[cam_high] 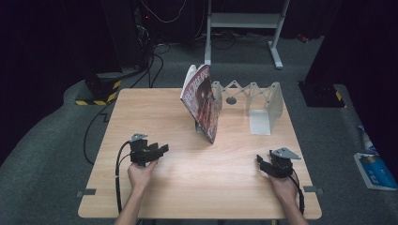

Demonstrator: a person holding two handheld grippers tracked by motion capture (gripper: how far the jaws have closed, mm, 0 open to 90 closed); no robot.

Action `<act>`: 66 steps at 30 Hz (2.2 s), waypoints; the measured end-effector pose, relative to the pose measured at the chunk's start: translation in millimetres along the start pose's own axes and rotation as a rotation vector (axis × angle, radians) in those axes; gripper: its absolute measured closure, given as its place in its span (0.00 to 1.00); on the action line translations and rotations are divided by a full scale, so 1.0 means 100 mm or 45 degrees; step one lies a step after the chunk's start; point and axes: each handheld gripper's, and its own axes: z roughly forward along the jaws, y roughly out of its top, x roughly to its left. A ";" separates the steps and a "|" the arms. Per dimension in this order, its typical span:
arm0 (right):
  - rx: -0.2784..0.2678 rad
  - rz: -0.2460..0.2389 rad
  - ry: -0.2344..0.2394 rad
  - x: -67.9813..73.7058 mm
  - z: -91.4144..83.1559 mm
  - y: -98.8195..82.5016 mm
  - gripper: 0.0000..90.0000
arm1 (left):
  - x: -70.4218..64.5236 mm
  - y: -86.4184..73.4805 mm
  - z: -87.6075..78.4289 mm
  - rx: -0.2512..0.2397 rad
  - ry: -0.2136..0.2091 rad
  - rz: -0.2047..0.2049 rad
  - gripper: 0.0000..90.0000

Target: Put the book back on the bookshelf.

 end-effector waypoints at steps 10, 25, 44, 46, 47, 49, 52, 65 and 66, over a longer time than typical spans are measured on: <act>0.000 0.000 0.000 0.00 0.00 0.00 0.42 | -0.04 -0.03 0.12 0.039 0.012 0.026 0.48; 0.000 -0.002 0.002 0.00 0.00 0.00 0.42 | -0.05 -0.09 0.28 0.072 0.052 0.026 0.48; -0.001 -0.003 0.002 0.00 0.00 0.00 0.42 | -0.04 -0.15 0.44 0.105 0.122 0.061 0.49; -0.001 -0.003 0.002 0.00 0.00 0.00 0.42 | -0.05 -0.15 0.46 0.103 0.128 0.066 0.49; -0.001 -0.004 0.002 0.00 0.00 0.00 0.42 | -0.05 -0.15 0.46 0.103 0.133 0.076 0.49; -0.001 -0.001 0.003 0.00 0.00 0.00 0.42 | -0.07 -0.16 0.47 0.100 0.136 0.084 0.49; -0.001 -0.003 0.003 0.00 0.00 0.00 0.42 | -0.08 -0.16 0.48 0.092 0.145 0.095 0.49; -0.001 -0.002 0.002 0.00 0.00 0.00 0.42 | -0.19 -0.27 0.54 0.030 0.219 0.259 0.47; -0.001 -0.002 0.002 0.01 0.00 0.00 0.42 | -0.19 -0.28 0.54 0.024 0.223 0.284 0.47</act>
